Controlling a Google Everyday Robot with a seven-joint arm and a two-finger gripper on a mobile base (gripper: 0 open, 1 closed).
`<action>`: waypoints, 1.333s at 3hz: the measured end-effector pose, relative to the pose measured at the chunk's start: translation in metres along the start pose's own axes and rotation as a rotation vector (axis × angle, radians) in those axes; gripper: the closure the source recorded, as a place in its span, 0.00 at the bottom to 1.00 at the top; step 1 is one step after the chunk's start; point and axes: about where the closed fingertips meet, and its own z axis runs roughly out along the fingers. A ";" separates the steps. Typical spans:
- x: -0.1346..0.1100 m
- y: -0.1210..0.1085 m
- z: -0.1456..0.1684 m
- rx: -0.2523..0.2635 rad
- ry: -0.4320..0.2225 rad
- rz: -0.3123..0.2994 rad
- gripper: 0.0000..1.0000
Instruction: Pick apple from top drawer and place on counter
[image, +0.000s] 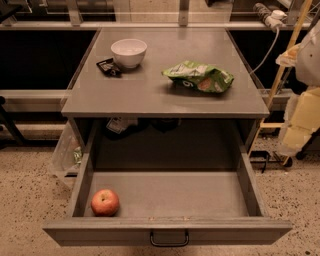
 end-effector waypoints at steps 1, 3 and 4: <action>0.000 0.000 0.000 0.000 0.000 0.000 0.00; -0.036 0.005 0.024 -0.021 -0.100 -0.056 0.00; -0.073 0.022 0.042 -0.054 -0.194 -0.151 0.00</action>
Offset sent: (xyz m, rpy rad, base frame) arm 0.0092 0.0202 -0.0153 0.0445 0.0130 0.0403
